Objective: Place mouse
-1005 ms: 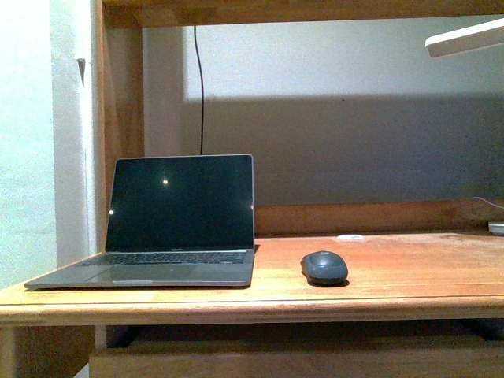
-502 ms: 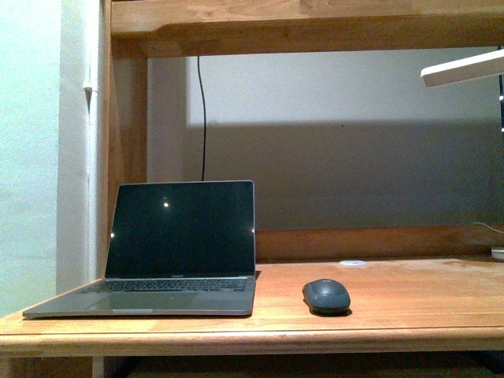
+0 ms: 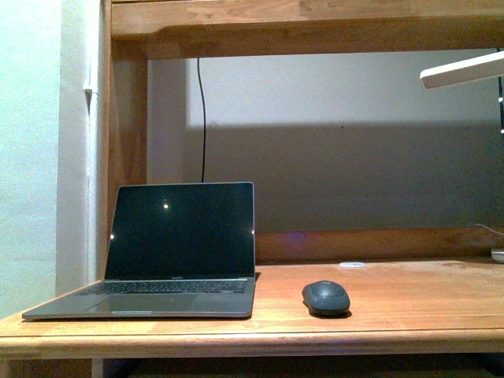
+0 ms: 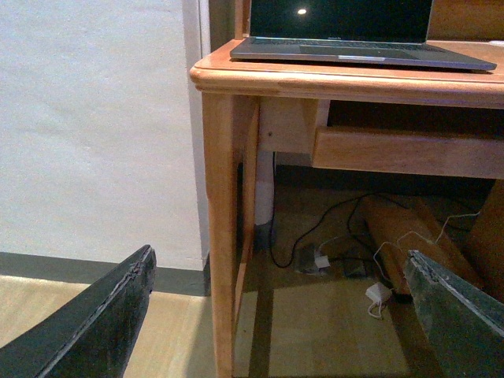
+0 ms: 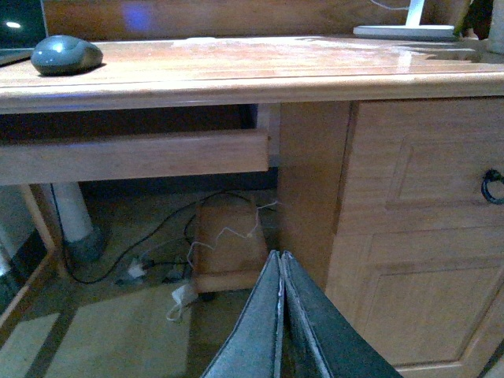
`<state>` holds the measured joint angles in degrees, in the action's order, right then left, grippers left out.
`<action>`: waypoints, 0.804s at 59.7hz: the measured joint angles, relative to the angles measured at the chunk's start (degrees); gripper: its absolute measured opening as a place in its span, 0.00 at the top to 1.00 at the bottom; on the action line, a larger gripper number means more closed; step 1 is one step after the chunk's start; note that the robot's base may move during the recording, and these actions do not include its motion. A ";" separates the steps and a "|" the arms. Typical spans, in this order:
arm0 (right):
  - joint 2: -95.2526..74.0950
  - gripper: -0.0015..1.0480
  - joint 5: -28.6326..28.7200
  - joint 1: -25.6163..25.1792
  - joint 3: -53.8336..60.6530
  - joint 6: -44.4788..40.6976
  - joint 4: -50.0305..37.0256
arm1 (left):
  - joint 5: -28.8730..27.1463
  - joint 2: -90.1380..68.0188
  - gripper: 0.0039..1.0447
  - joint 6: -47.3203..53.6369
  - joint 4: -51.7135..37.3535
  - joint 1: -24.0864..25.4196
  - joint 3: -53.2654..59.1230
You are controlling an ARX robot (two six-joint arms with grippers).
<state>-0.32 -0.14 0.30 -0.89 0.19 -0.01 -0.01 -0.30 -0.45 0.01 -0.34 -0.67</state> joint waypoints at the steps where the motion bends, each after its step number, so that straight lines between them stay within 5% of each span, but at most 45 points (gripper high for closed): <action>1: 0.00 0.97 0.00 0.00 0.00 0.00 0.00 | 0.00 0.00 0.07 0.00 0.00 0.00 0.00; 9: 0.00 0.97 0.00 -0.02 0.00 0.00 0.00 | 0.00 0.00 0.07 0.00 0.00 0.00 0.00; 19: 0.00 0.56 0.02 -0.07 0.00 -0.04 0.00 | 0.00 0.00 0.07 0.00 0.00 0.00 0.00; 36: 0.00 0.06 0.02 -0.07 0.00 -0.02 0.00 | 0.00 0.00 0.07 0.00 0.00 0.02 0.00; 48: 0.00 0.07 0.02 -0.07 0.00 -0.04 0.00 | 0.00 0.00 0.07 0.00 0.00 0.02 0.00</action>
<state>-0.32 -0.12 0.23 -0.89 0.14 -0.01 -0.01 -0.30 -0.45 0.01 -0.32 -0.67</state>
